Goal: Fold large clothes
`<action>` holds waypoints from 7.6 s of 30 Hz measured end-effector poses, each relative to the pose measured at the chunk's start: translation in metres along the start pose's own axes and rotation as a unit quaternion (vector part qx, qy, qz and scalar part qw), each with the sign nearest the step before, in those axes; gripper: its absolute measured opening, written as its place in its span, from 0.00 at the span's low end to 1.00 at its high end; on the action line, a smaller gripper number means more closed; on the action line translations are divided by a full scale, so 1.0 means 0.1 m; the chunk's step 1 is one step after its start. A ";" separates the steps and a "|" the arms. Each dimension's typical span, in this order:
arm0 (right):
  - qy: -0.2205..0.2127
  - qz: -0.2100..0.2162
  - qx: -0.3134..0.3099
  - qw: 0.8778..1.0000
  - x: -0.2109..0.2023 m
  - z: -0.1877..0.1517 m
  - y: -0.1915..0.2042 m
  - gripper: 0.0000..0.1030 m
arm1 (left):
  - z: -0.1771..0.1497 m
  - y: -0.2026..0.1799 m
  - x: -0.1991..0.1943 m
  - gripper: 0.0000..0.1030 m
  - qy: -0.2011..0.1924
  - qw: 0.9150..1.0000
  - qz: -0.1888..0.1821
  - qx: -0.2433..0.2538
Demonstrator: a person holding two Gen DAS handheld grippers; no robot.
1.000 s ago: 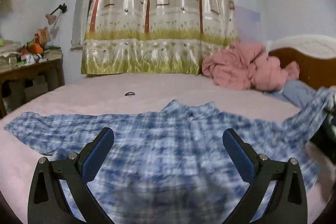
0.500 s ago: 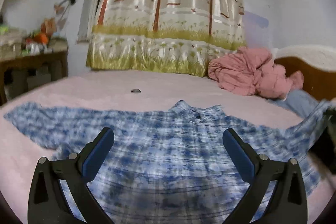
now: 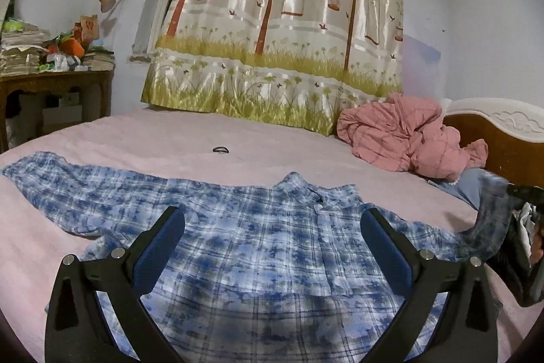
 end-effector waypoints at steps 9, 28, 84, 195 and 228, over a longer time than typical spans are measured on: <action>0.148 0.155 -0.082 0.973 0.20 -1.02 1.33 0.03 | -0.07 0.05 0.14 1.00 0.033 0.999 0.008 0.004; 0.137 0.106 0.168 0.970 0.73 -0.56 -0.63 0.40 | -0.58 -0.49 0.56 1.00 0.126 0.987 -0.010 0.098; 0.175 0.173 -0.077 0.966 0.43 -0.67 0.80 0.05 | -0.58 -0.11 1.09 0.02 0.217 0.975 -0.054 0.010; 0.071 0.048 -0.035 0.996 0.18 -0.73 0.79 0.86 | -0.20 2.98 0.20 0.97 0.128 0.962 0.105 -0.217; 0.095 -0.001 -0.096 0.991 0.63 -0.96 0.80 0.86 | 0.31 3.17 0.36 0.02 0.008 0.984 0.166 -0.070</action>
Point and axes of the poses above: each gripper's, at about its wrist camera, not at the fingertips, and x roughly the way its jaws point, y to its left, z to its top, the point moved 1 cm from there along x, roughly the way its jaws point, and after that the axes turned 8 degrees about -z, right-handed, at the moved point
